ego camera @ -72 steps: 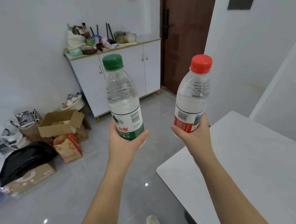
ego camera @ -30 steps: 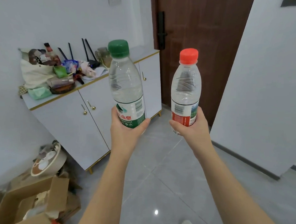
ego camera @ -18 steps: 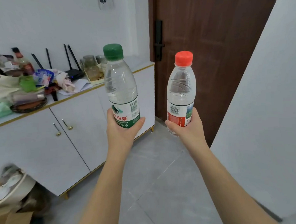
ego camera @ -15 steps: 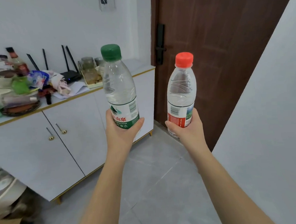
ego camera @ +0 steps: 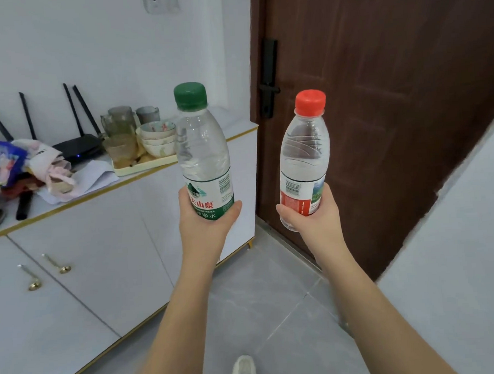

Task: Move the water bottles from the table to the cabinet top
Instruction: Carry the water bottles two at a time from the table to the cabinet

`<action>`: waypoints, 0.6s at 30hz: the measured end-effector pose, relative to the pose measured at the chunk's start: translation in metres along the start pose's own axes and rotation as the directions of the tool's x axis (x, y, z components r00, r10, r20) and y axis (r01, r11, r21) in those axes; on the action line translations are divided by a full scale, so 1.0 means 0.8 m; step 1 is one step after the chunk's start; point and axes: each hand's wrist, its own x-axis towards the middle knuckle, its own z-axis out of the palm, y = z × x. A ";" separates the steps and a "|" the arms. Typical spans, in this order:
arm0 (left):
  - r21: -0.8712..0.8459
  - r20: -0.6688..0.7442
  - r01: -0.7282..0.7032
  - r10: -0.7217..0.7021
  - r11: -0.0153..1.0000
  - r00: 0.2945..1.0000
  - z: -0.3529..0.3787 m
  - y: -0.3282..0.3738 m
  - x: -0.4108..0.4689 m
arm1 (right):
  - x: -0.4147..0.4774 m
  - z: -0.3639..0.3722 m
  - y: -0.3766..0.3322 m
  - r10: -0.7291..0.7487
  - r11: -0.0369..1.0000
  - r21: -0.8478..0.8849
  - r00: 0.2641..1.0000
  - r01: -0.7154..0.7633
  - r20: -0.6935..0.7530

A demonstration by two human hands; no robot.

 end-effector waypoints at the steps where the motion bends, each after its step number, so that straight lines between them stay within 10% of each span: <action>1: -0.010 0.004 -0.006 0.006 1.000 1.000 0.009 -0.008 0.022 | 0.022 0.006 0.005 -0.003 1.000 -0.013 1.000 0.003 -0.005; 18: 0.038 0.046 0.058 -0.060 0.998 0.997 0.138 -0.126 0.335 | 0.351 0.093 0.090 0.081 0.997 0.002 0.996 -0.081 0.027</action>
